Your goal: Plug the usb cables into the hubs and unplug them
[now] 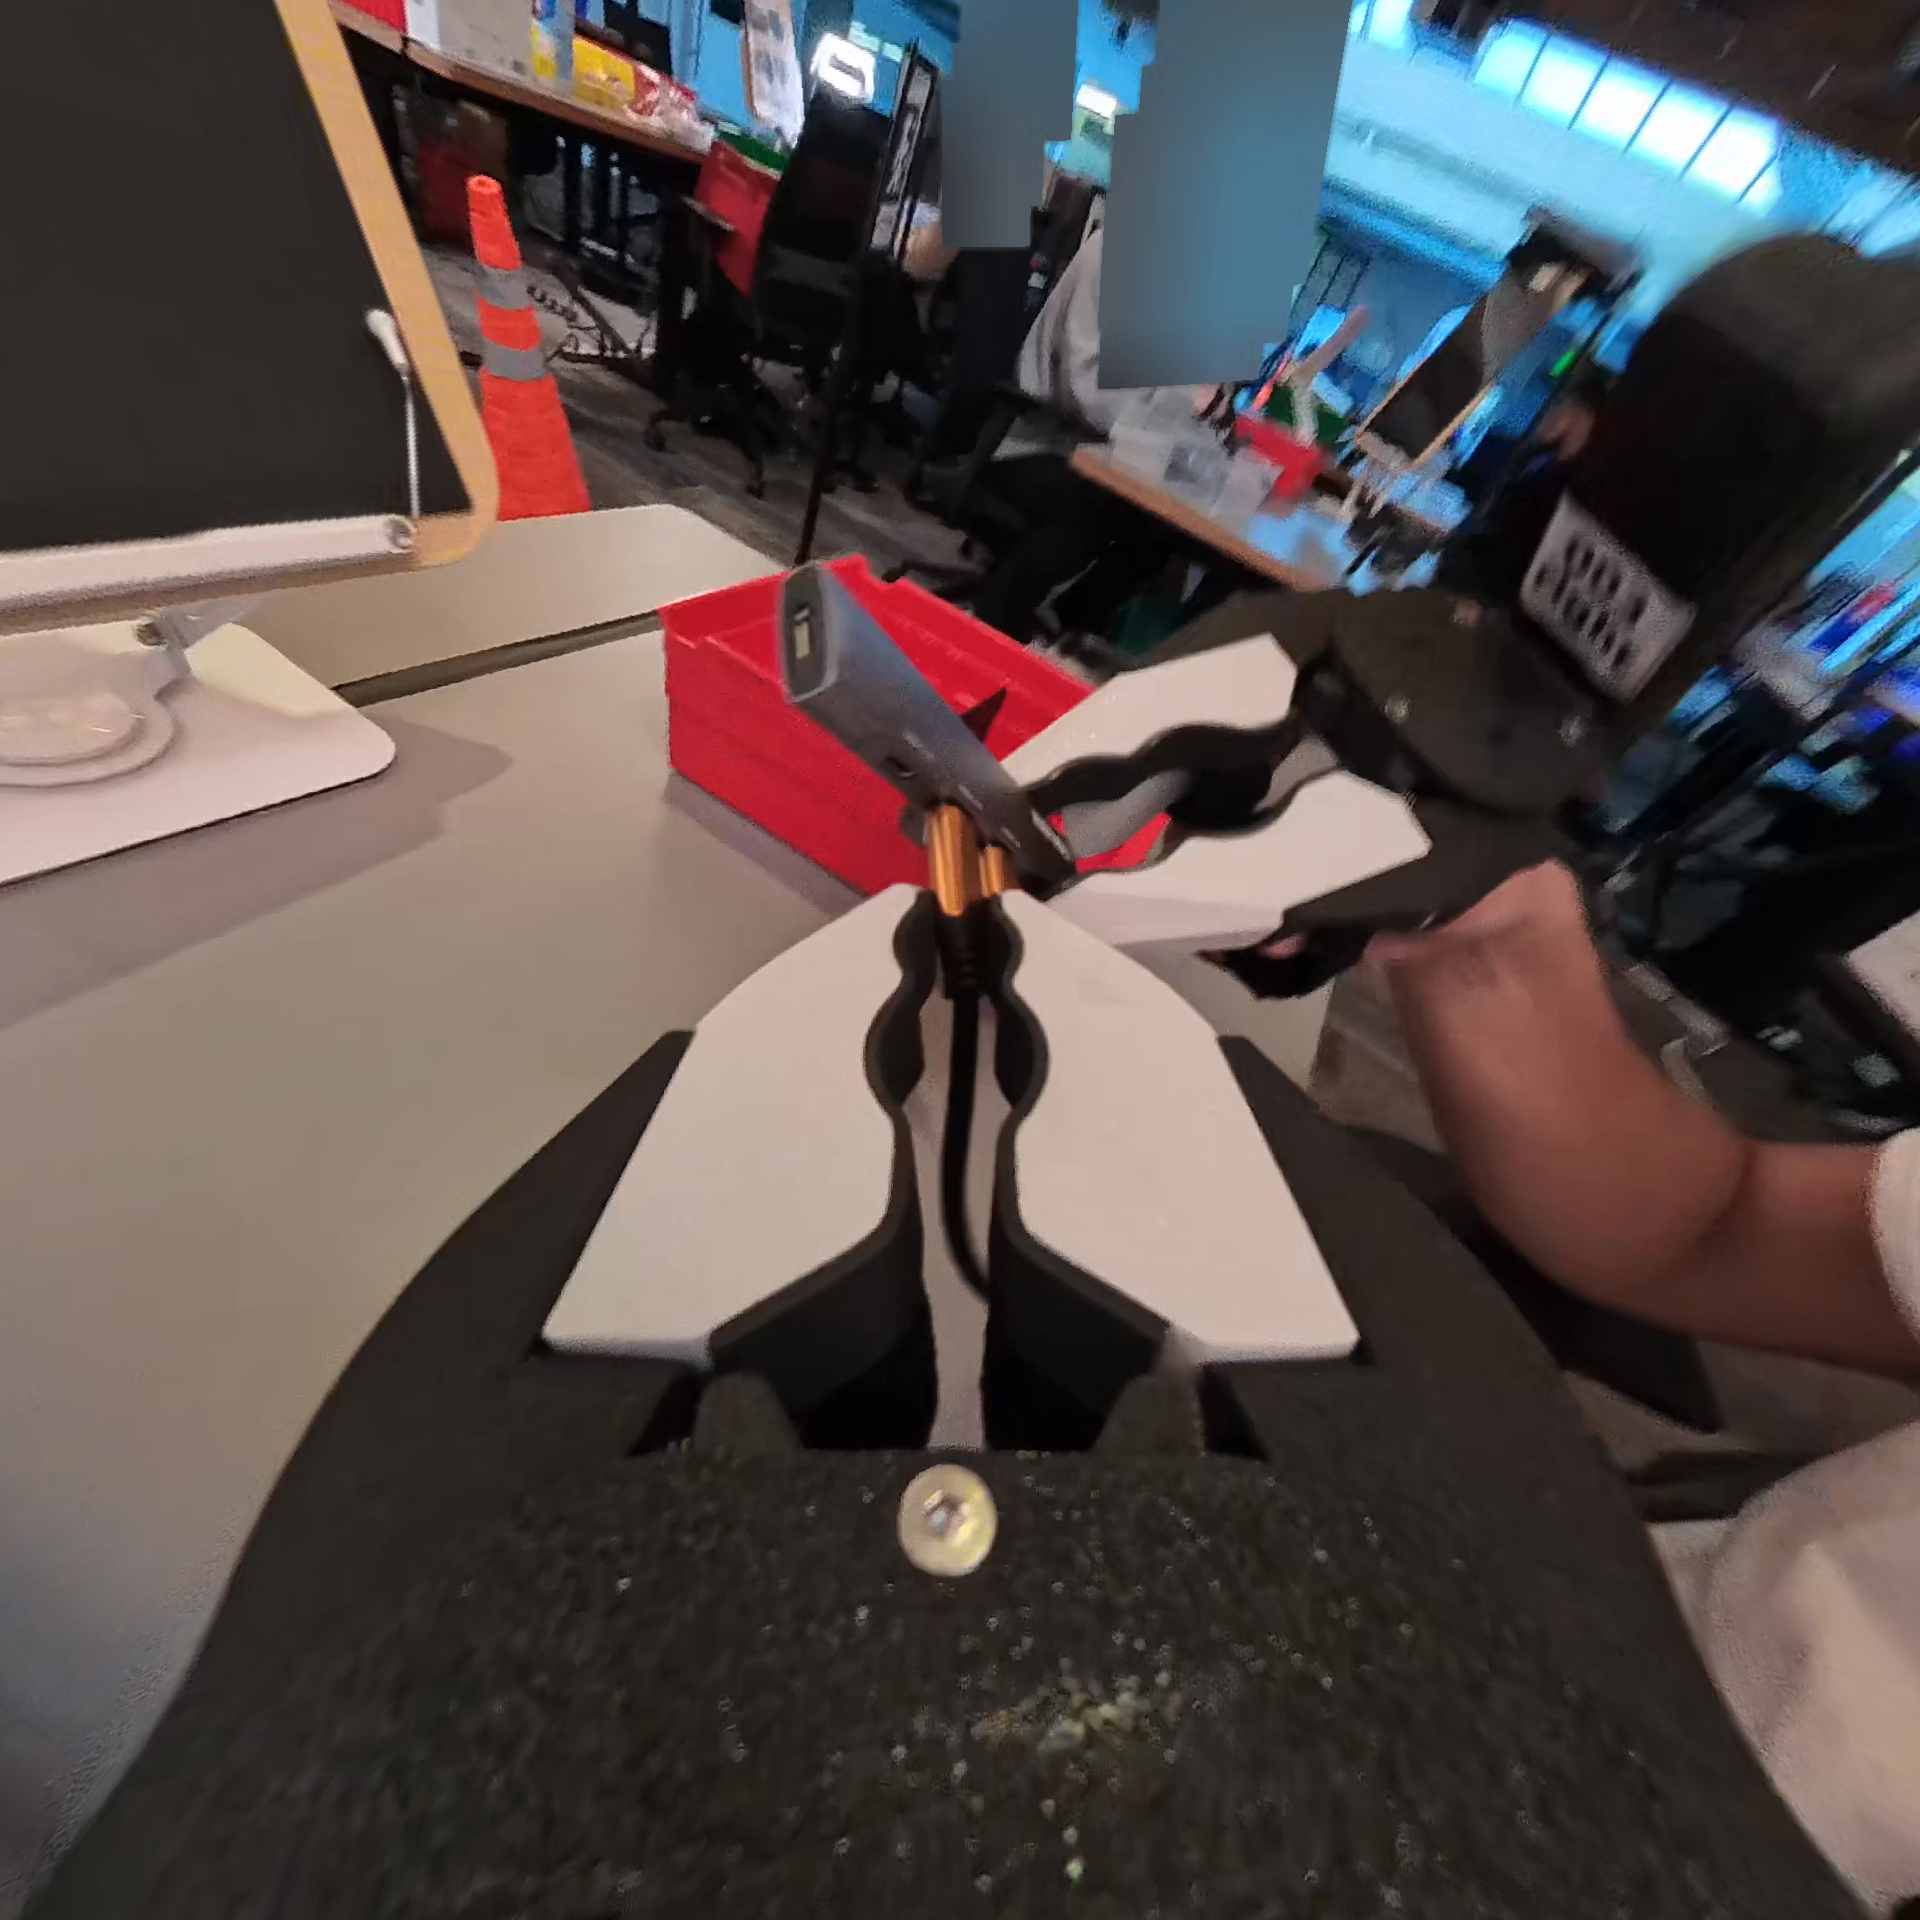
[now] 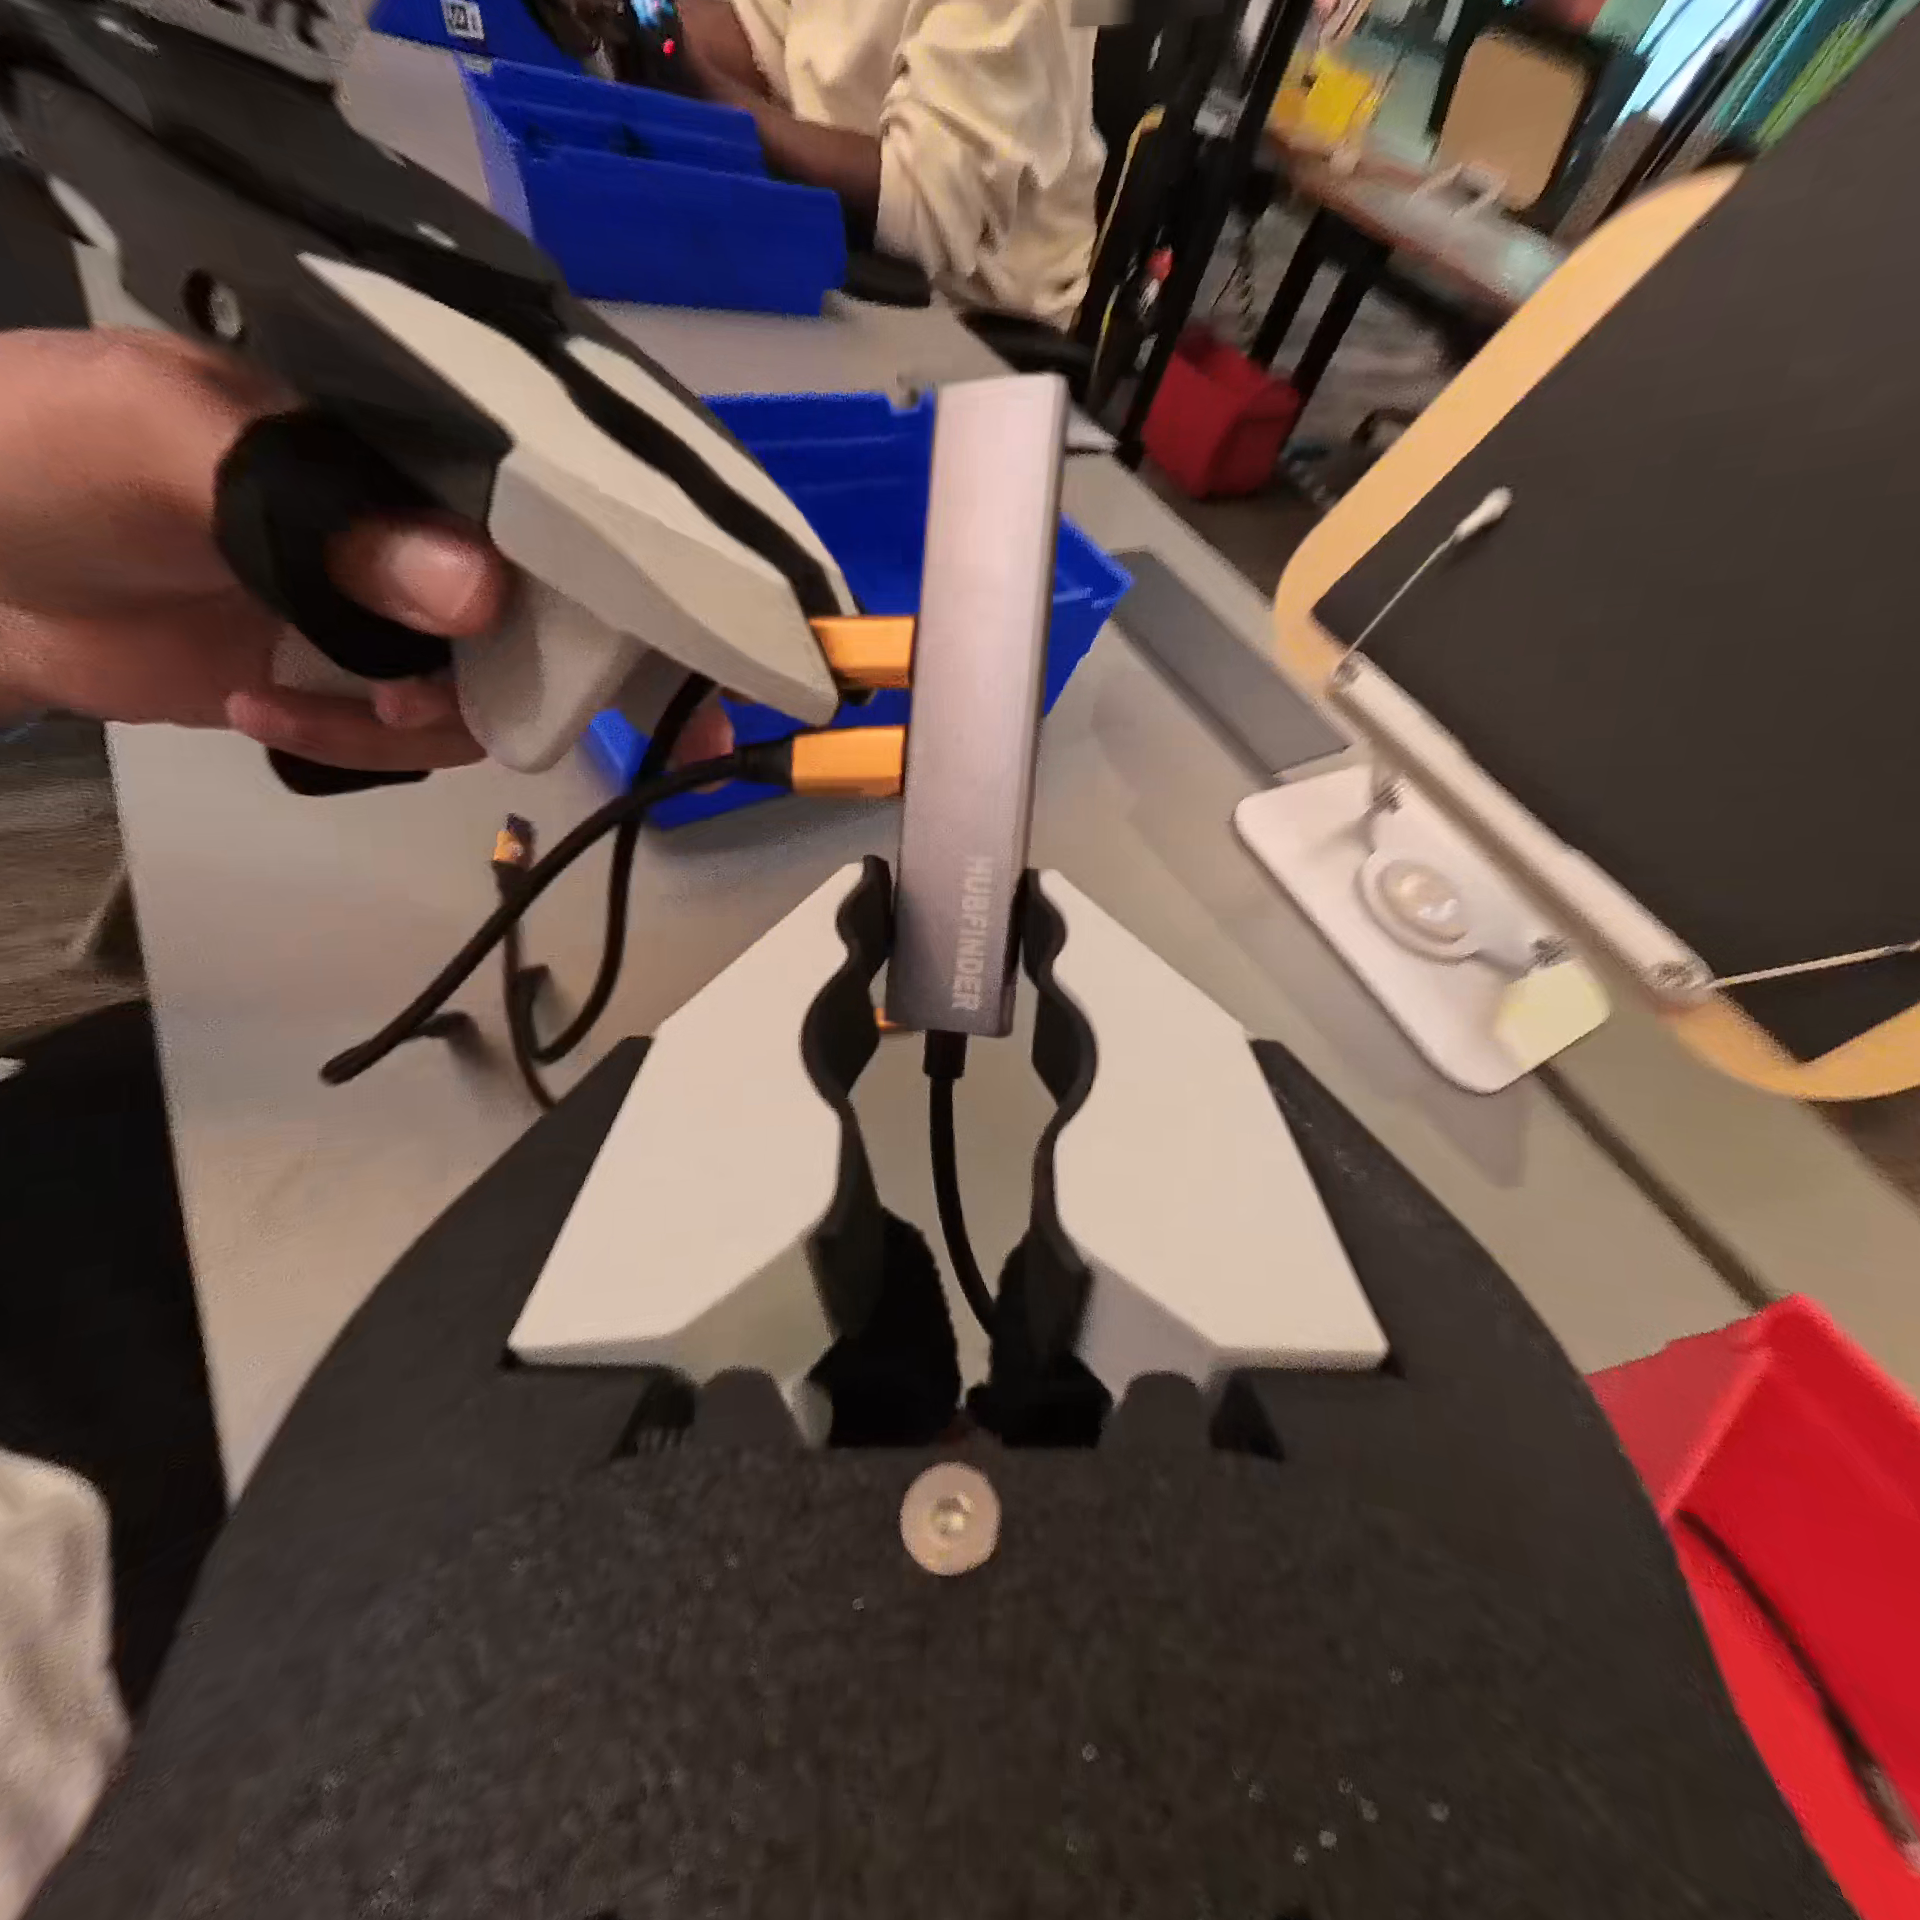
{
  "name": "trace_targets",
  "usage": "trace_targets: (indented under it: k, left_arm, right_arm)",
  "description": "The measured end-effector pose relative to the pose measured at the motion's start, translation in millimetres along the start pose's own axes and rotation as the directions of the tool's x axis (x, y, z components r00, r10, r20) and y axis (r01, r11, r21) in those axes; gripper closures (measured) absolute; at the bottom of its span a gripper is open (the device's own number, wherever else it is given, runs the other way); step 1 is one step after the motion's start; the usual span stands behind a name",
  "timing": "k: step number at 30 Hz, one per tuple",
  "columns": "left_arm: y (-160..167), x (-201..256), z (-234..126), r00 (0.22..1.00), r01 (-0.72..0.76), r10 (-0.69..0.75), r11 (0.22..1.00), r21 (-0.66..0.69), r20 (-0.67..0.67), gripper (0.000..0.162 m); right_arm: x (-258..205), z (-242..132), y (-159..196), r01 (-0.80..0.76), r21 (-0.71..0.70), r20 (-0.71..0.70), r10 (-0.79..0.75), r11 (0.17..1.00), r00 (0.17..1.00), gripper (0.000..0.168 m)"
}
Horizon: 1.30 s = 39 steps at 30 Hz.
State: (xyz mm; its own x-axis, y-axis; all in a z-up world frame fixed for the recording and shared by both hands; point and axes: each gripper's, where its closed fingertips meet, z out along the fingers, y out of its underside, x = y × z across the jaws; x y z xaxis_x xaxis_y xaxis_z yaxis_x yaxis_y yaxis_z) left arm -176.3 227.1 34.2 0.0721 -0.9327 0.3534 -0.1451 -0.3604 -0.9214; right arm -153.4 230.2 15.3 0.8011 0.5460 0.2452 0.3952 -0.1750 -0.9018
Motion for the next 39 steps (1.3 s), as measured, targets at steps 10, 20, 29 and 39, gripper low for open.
trace_targets:
  k: [10,20,29,39]
  left_arm:
    - [1,-8,-2,0.857,0.483,-0.462,0.874,0.045,-0.228,0.155]
    - [15,-4,9,0.998,-0.013,0.016,0.999,-0.037,0.068,0.155]
    - [15,-8,5,0.979,-0.139,0.153,0.985,-0.105,0.136,0.155]
    - [9,-1,-4,0.966,0.178,-0.179,0.984,-0.022,-0.188,0.153]
  right_arm:
    - [4,10,-7,0.09,0.038,-0.142,-0.084,0.995,0.986,0.141]
    - [12,28,25,-0.011,-0.081,-0.166,-0.003,0.997,0.986,0.145]
    - [6,29,22,0.002,-0.044,-0.092,-0.007,0.999,0.996,0.145]
    - [2,21,22,0.106,-0.042,-0.021,-0.107,0.994,0.994,0.145]
